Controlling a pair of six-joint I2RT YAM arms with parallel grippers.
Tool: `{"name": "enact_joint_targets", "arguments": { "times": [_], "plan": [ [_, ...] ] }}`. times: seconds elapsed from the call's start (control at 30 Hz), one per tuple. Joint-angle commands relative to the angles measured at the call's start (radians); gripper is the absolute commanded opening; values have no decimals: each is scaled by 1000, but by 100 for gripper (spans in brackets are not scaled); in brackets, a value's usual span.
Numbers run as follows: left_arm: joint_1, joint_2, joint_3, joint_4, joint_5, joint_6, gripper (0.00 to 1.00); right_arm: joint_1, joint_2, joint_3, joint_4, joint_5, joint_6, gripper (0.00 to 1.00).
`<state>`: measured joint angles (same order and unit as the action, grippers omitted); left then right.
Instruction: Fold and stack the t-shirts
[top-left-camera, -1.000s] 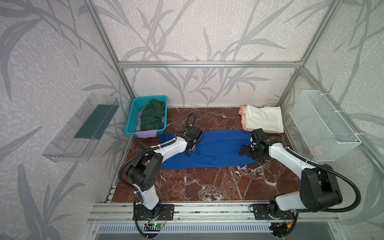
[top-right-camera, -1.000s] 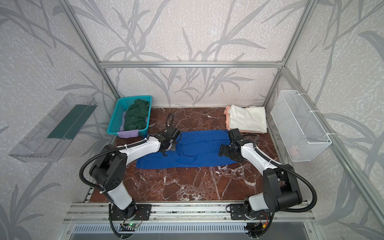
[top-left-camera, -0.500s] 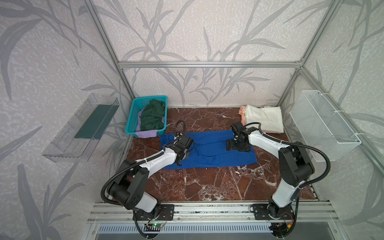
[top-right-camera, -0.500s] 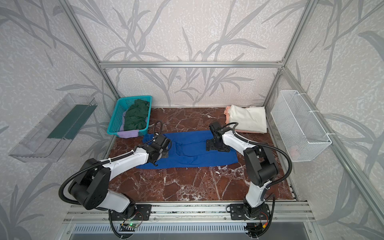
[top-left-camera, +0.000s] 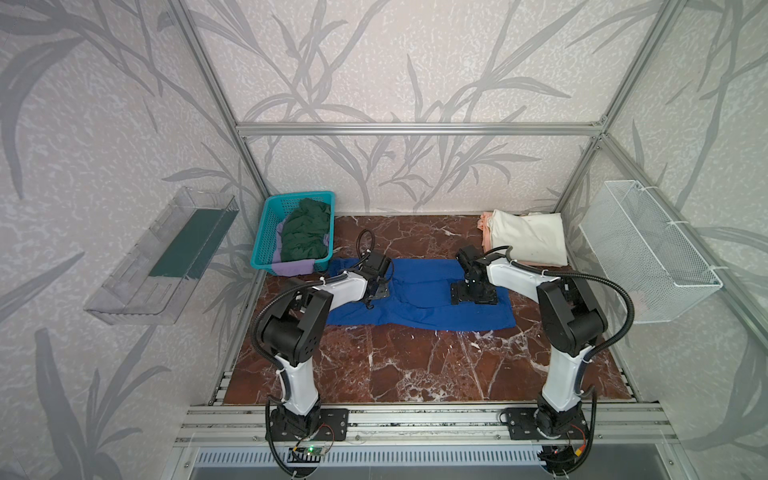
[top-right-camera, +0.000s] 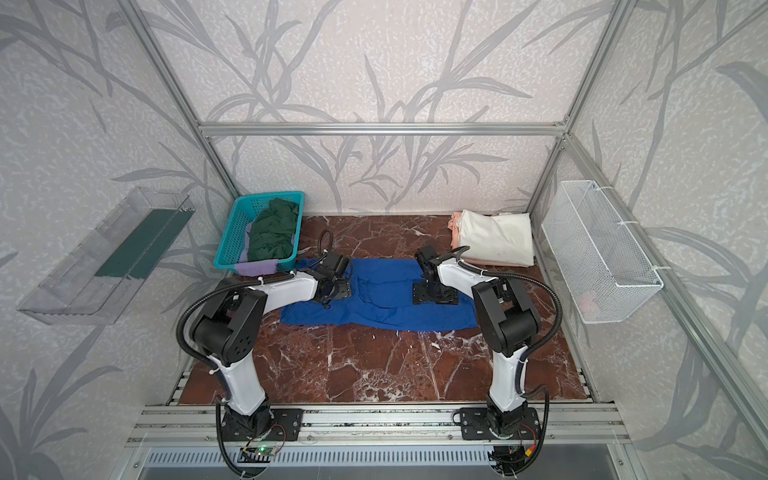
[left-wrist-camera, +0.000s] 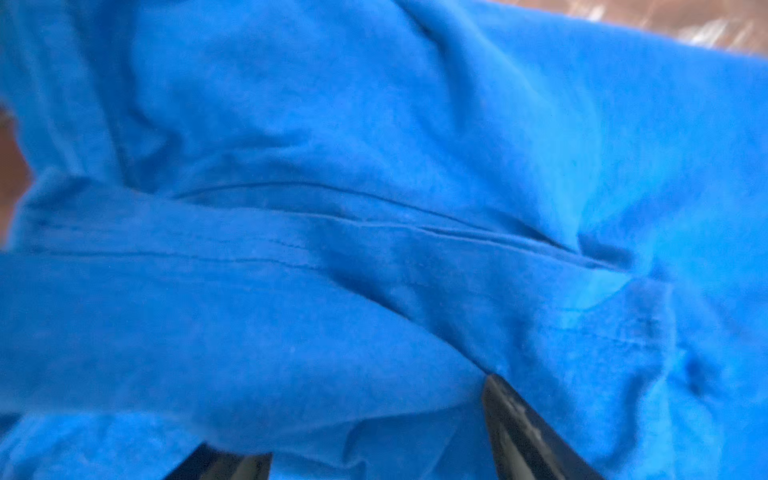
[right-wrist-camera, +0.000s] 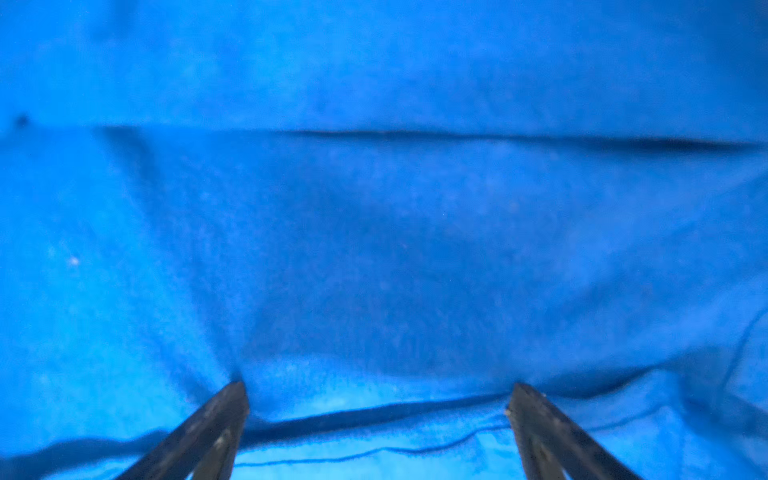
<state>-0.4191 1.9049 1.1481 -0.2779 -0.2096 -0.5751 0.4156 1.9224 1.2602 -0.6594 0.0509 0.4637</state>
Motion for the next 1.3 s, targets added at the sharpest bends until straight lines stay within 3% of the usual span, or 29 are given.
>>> {"name": "enact_joint_targets", "arguments": {
  "times": [0.0,0.37,0.57,0.83,1.27],
  "plan": [
    [26,87,112,-15,55,46,78,-14,-23,-49,-54,-14,23,99],
    [91,319,467,-111,95,139,78,-3,-106,-219,-22,-92,102,99],
    [111,417,604,-163,191,164,78,41,-144,-310,-20,-103,161,99],
    [157,457,642,-137,298,165,73,132,-186,-331,-30,-117,240,99],
    [200,483,719,-165,276,257,70,217,-184,-284,-32,-144,233,99]
  ]
}}
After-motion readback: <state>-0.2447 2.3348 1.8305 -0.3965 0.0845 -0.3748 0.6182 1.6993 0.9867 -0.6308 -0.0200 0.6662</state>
